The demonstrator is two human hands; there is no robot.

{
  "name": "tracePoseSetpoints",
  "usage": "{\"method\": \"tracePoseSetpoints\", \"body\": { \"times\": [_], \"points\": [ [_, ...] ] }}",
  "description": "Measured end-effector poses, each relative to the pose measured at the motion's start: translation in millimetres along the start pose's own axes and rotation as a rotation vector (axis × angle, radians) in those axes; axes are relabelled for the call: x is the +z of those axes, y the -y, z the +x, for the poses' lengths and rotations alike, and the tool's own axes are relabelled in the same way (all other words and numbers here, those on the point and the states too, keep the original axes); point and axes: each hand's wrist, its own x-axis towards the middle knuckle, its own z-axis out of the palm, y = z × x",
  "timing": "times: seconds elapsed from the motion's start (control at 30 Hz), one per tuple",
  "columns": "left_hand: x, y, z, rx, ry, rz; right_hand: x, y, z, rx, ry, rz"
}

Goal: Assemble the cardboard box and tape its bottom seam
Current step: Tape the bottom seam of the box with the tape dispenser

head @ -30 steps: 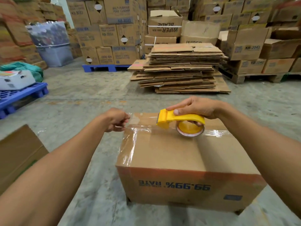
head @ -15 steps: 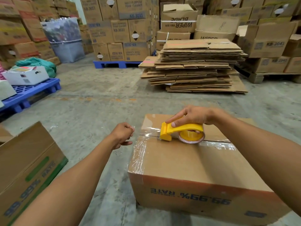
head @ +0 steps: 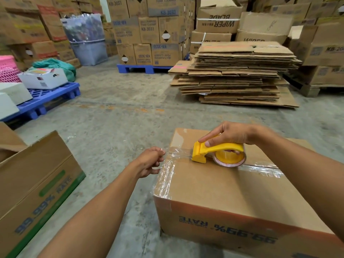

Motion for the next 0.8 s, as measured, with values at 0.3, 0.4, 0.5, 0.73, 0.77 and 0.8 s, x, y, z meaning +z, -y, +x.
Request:
{"method": "tracePoseSetpoints", "body": {
  "times": [0.3,0.4,0.5,0.73,0.77,0.8],
  "points": [
    [-21,24,-14,-0.022,-0.141,0.149,0,1,2,0.005,0.019,-0.009],
    [-12,16,-23,0.286,-0.319,0.291,0,1,0,-0.005,0.014,0.007],
    [15,-2,-41,0.584,-0.236,0.550,0,2,0,-0.009,0.001,0.003],
    [61,-2,-45,0.621,-0.018,1.261,0,10,-2,0.006,0.040,-0.018],
    [61,0,-44,0.615,-0.022,1.272,-1,11,-2,0.013,0.056,-0.020],
    [61,1,-43,0.614,-0.026,1.279,-1,11,-2,0.022,0.076,-0.012]
  ]
}}
